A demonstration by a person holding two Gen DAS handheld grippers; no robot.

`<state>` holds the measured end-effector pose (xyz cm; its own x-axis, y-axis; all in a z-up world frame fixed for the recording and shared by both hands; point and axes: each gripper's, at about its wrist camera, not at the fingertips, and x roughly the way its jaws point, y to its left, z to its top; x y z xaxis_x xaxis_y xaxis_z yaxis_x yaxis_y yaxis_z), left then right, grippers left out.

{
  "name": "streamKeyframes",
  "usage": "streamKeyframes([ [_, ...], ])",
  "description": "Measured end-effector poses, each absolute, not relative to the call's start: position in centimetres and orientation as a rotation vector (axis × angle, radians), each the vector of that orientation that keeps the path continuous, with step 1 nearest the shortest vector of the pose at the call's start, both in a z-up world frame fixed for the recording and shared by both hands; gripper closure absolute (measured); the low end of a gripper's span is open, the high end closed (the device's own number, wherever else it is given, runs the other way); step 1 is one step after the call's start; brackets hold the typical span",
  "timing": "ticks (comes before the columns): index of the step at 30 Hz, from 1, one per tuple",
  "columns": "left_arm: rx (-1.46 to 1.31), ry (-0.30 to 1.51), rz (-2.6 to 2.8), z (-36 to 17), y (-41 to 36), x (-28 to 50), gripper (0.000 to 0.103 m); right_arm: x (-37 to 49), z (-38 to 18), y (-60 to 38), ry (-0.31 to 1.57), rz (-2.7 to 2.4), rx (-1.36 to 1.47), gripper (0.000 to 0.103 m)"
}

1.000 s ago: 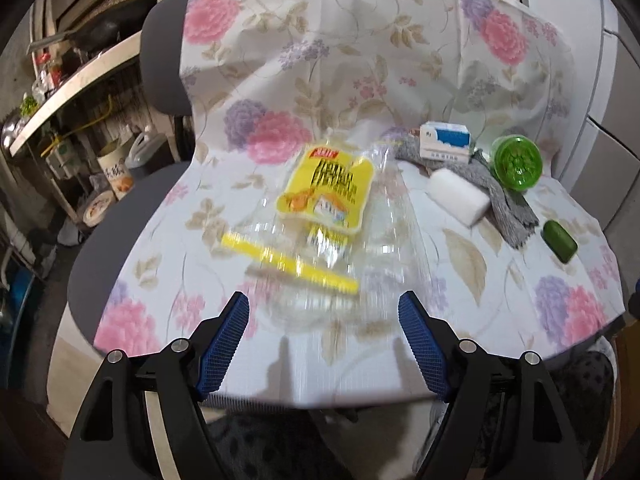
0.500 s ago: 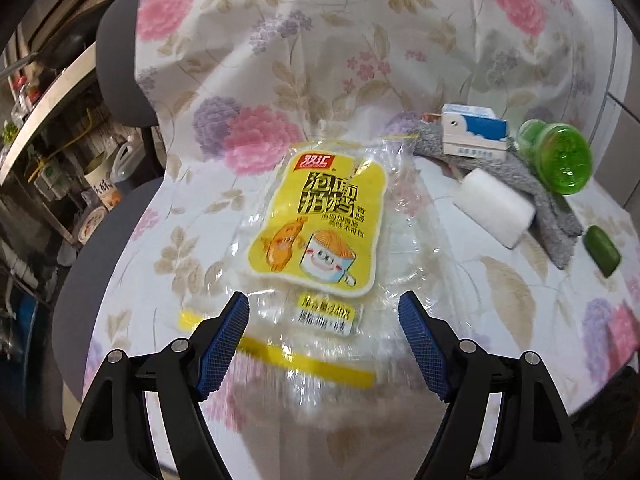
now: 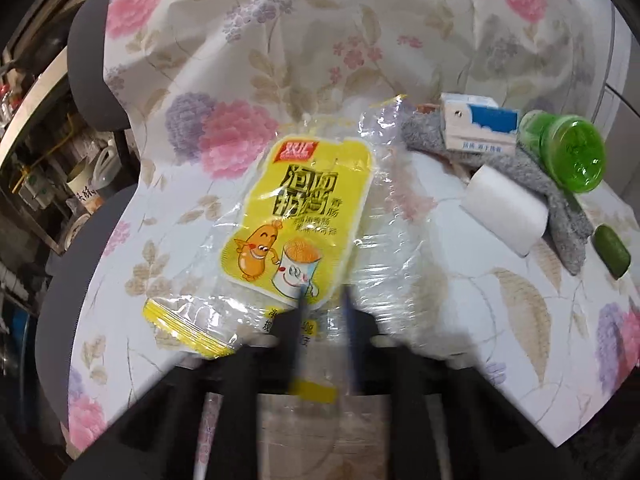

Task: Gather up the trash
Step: 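Grasp the yellow snack packet with the left gripper while the right gripper approaches the clear tray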

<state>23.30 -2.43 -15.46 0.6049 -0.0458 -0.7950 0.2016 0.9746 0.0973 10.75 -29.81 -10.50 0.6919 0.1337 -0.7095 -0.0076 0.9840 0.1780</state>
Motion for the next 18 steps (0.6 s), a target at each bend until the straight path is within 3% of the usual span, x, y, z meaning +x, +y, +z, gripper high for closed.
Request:
streamKeyframes([
  [11,0.069,0.696,-0.128,-7.5,0.6,17.1,0.101,9.5,-8.6,-27.1,0.768,0.140,0.117,0.042],
  [18,0.003,0.717,-0.048,-8.3,3.9,13.9,0.101,10.5,-8.7,-22.6,0.773,0.235,0.085,0.042],
])
